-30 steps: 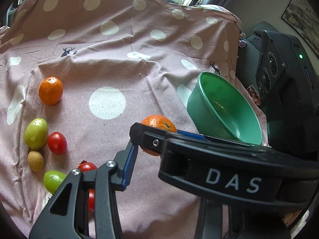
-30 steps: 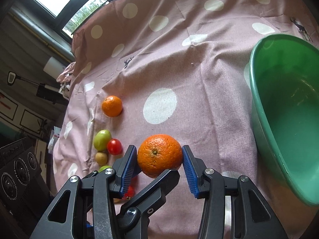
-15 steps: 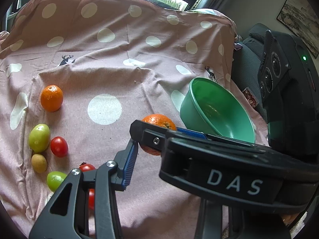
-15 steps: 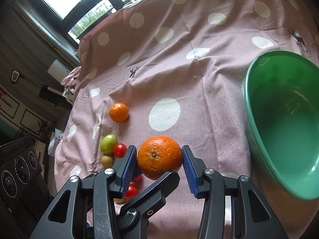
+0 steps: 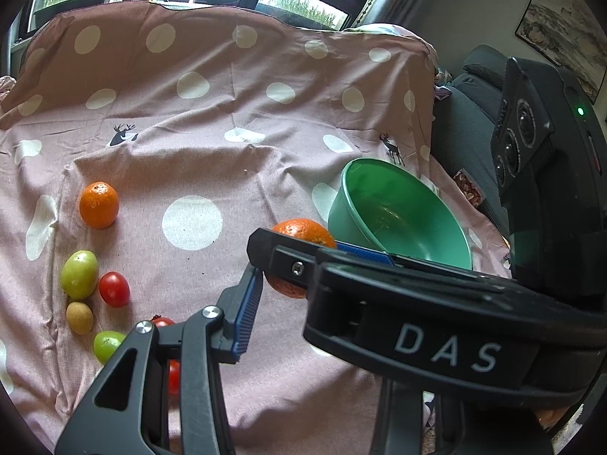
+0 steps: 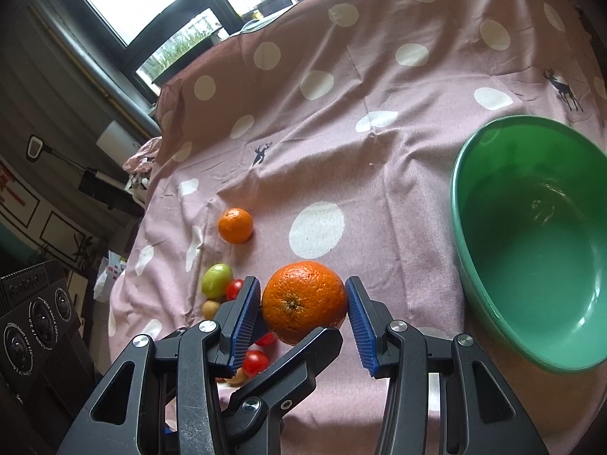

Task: Organize fruits
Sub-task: 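Lift the orange with the right gripper and carry it over the green bowl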

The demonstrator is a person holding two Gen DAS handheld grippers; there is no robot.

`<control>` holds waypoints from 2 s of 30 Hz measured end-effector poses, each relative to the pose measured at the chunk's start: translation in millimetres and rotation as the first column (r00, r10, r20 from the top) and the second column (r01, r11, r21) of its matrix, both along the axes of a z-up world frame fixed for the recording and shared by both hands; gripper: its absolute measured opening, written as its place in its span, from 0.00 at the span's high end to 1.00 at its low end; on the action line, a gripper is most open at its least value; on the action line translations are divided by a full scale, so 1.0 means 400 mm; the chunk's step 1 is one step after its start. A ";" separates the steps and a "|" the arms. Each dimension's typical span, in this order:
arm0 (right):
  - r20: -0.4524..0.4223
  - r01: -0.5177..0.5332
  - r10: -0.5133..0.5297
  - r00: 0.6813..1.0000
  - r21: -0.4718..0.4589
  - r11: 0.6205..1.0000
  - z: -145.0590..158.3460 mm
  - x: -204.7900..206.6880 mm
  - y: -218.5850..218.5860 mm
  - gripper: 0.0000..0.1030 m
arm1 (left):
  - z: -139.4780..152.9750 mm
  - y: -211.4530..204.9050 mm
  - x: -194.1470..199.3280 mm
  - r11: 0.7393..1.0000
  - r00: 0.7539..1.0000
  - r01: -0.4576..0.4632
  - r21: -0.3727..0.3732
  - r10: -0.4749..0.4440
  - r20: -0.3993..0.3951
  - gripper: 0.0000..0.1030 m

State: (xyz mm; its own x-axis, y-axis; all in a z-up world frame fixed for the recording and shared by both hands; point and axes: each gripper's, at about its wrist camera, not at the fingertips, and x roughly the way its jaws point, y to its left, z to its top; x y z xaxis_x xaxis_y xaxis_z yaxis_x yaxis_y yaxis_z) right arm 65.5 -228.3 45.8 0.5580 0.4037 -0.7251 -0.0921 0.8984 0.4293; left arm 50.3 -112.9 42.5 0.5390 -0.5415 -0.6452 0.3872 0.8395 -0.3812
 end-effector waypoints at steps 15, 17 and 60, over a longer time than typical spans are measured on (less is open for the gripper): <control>0.066 0.034 -0.034 0.997 0.007 0.999 0.054 -0.033 -0.042 0.52 | 0.053 -0.049 -0.010 0.999 0.998 0.028 0.018 -0.029 0.060 0.61; 0.073 0.038 -0.040 0.997 0.019 0.999 0.060 -0.035 -0.056 0.52 | 0.062 -0.059 -0.012 0.999 0.997 0.034 0.023 -0.035 0.070 0.61; 0.085 0.231 -0.239 0.967 0.095 0.968 0.074 -0.059 -0.327 0.52 | 0.085 -0.327 0.028 0.979 0.976 0.194 0.063 -0.199 0.093 0.60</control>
State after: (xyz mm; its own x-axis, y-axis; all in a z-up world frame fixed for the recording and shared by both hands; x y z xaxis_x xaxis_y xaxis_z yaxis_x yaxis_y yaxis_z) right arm 41.9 -359.3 75.5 0.7090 0.3102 -0.6333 0.0734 0.8607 0.5038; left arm 61.5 -243.9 76.6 0.4876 -0.6096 -0.6250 0.5798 0.7613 -0.2902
